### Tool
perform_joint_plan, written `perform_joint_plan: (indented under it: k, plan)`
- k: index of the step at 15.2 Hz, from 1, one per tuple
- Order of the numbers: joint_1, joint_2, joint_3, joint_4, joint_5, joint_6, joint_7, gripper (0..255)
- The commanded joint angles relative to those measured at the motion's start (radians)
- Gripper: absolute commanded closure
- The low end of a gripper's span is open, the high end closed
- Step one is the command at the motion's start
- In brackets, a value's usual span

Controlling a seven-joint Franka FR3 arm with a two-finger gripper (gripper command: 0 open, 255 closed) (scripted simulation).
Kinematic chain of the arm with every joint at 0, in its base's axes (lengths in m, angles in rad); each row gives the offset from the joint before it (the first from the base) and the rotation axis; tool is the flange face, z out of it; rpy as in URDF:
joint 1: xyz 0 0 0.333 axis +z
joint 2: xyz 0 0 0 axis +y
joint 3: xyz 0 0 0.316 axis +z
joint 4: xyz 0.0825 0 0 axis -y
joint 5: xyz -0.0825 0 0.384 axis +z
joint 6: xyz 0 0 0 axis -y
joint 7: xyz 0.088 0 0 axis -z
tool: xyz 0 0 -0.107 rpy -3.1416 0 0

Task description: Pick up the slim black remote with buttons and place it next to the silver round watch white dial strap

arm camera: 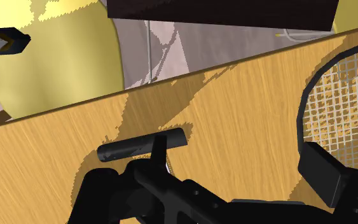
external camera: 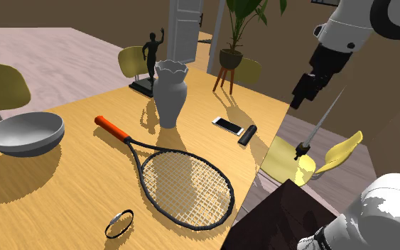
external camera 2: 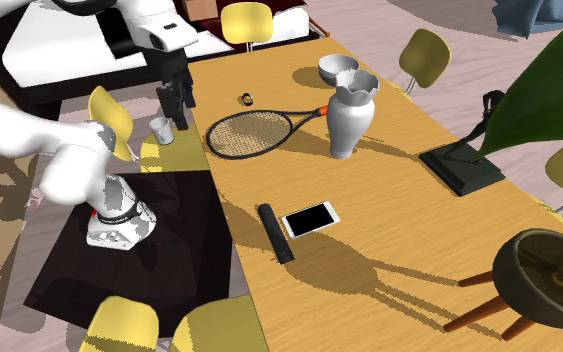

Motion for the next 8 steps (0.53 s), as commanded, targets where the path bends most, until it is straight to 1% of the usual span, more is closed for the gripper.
perform_joint_plan:
  k: [1, 8]
  plan:
    - [0.0, 0.0, 0.0, 0.0, 0.0, 0.0, 0.0, 0]
    - [-0.097, 0.188, 0.015, -0.039, 0.028, 0.214, 0.225, 0]
